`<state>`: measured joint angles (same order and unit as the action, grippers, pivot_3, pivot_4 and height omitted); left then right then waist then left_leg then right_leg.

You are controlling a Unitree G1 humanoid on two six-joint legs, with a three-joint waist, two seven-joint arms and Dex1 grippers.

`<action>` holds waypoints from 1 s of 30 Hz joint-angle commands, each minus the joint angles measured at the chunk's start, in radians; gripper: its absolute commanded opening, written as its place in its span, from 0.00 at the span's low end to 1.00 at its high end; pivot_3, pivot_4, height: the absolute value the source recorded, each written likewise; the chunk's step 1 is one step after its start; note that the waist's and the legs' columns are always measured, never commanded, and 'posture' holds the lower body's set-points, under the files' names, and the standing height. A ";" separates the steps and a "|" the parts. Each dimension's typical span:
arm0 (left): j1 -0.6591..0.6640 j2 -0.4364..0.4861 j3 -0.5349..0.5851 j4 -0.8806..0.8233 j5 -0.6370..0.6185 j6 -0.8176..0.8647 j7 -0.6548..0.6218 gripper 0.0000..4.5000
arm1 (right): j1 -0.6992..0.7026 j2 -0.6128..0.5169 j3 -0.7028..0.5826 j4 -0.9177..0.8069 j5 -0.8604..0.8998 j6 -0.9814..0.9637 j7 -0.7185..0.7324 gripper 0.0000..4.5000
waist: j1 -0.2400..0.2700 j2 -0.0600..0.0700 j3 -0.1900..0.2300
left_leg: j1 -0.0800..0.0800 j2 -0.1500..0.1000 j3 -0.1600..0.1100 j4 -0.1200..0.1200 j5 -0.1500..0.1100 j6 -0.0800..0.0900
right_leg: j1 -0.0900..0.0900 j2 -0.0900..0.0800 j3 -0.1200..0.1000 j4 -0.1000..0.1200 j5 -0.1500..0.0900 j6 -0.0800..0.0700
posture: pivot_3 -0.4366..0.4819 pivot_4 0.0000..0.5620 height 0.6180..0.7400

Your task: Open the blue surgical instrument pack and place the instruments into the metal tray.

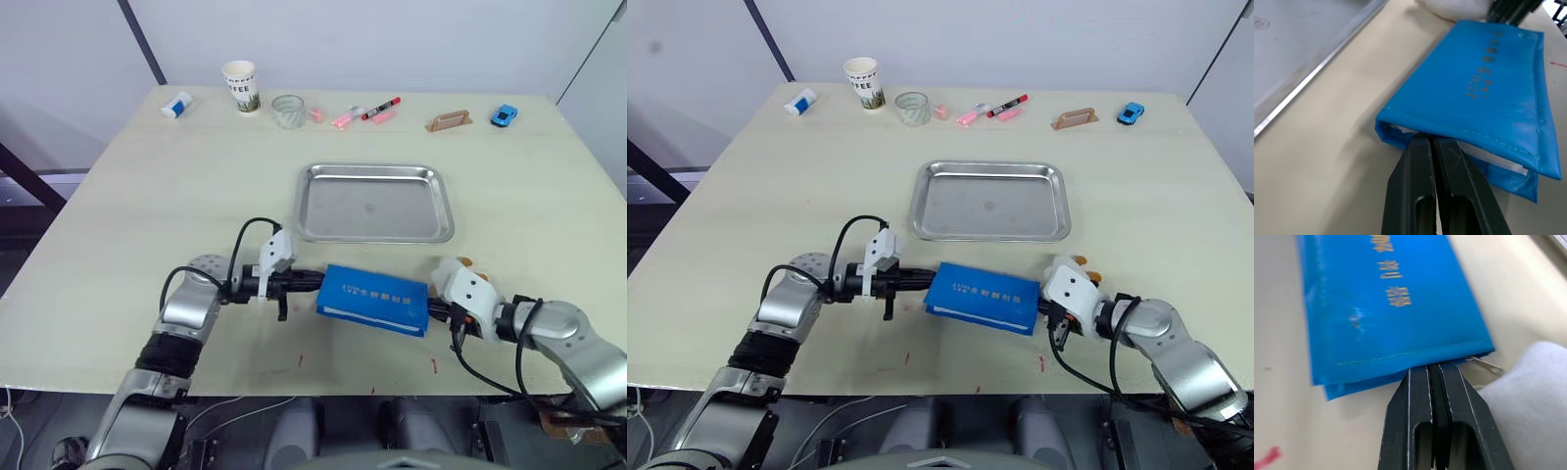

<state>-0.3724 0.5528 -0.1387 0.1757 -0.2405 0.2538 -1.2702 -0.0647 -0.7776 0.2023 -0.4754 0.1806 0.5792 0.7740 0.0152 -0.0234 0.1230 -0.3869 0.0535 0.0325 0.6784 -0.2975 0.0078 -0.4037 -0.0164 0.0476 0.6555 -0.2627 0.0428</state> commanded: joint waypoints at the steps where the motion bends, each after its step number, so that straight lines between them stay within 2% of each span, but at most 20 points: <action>1: 0.013 -0.008 0.006 -0.083 -0.037 0.018 0.017 0.03 | -0.029 -0.001 0.004 0.018 -0.019 -0.058 0.020 0.00 | 0.000 0.000 0.000 | 0.000 0.000 0.000 0.000 0.000 0.000 | 0.000 0.000 0.000 0.000 0.000 0.000 | 0.48 0.27 1.00; 11: 0.077 -0.009 0.007 -0.177 -0.049 0.055 0.066 0.03 | -0.083 -0.007 -0.004 0.132 -0.063 -0.157 0.075 0.00 | 0.001 0.000 0.000 | 0.000 0.000 0.000 0.000 0.000 0.000 | 0.000 0.000 0.000 0.000 0.000 0.000 | 0.48 0.27 1.00; 30: 0.110 0.037 0.016 -0.288 -0.085 0.164 0.129 0.03 | -0.071 0.003 -0.014 0.135 -0.095 -0.194 0.089 0.00 | -0.001 0.000 0.000 | 0.000 0.000 0.000 0.000 0.000 0.000 | 0.000 0.000 0.000 0.000 0.000 0.000 | 0.48 0.27 1.00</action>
<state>-0.2653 0.5834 -0.1265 -0.0709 -0.3070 0.4283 -1.1347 -0.1365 -0.7758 0.2037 -0.3255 0.0863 0.3995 0.8640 0.0145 -0.0232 0.1231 -0.3867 0.0535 0.0329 0.6786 -0.2975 0.0078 -0.4037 -0.0167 0.0477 0.6558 -0.2627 0.0427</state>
